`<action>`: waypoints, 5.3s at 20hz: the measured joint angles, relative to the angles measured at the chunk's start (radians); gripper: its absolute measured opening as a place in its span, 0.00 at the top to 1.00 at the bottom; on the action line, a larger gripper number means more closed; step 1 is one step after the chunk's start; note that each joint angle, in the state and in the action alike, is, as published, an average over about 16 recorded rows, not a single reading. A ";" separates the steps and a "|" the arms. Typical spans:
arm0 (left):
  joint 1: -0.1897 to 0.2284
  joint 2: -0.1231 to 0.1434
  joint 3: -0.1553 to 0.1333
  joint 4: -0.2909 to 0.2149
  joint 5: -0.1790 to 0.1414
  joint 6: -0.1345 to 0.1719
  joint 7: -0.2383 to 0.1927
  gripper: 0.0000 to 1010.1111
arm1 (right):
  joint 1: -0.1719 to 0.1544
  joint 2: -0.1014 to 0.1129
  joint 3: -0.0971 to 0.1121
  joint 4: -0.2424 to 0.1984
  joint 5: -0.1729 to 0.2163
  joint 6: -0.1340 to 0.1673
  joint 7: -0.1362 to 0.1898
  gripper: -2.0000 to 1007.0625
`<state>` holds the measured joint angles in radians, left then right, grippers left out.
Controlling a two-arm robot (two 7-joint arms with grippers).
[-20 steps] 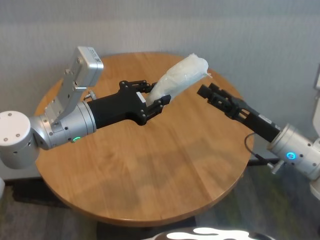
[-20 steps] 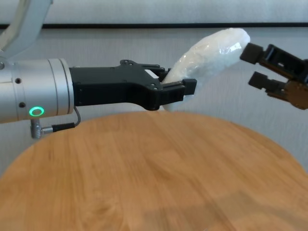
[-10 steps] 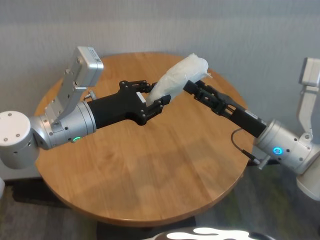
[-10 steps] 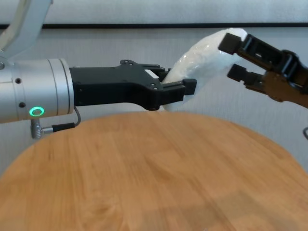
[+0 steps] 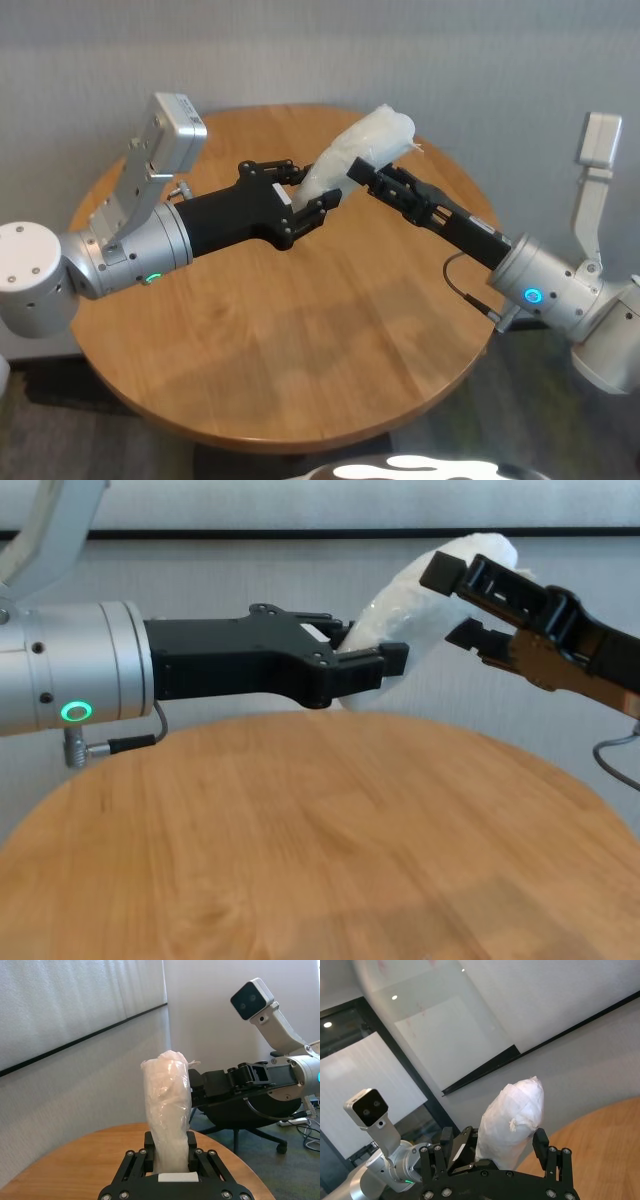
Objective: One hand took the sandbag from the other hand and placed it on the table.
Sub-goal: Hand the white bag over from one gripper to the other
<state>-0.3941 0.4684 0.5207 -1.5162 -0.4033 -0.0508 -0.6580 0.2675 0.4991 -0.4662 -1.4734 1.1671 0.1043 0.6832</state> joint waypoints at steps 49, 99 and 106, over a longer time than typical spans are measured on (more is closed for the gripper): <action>0.000 0.000 0.000 0.000 0.000 0.000 0.000 0.62 | 0.059 -0.021 -0.046 0.057 0.019 -0.022 -0.009 0.46; -0.001 0.000 0.001 0.001 -0.001 -0.001 -0.001 0.05 | 0.067 -0.010 -0.065 0.081 0.085 -0.034 0.003 0.46; -0.002 0.004 0.004 0.002 -0.011 -0.006 0.003 0.01 | 0.067 -0.011 -0.062 0.083 0.086 -0.039 -0.005 0.46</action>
<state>-0.3957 0.4724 0.5250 -1.5138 -0.4140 -0.0566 -0.6553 0.3347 0.4886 -0.5279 -1.3900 1.2529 0.0650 0.6780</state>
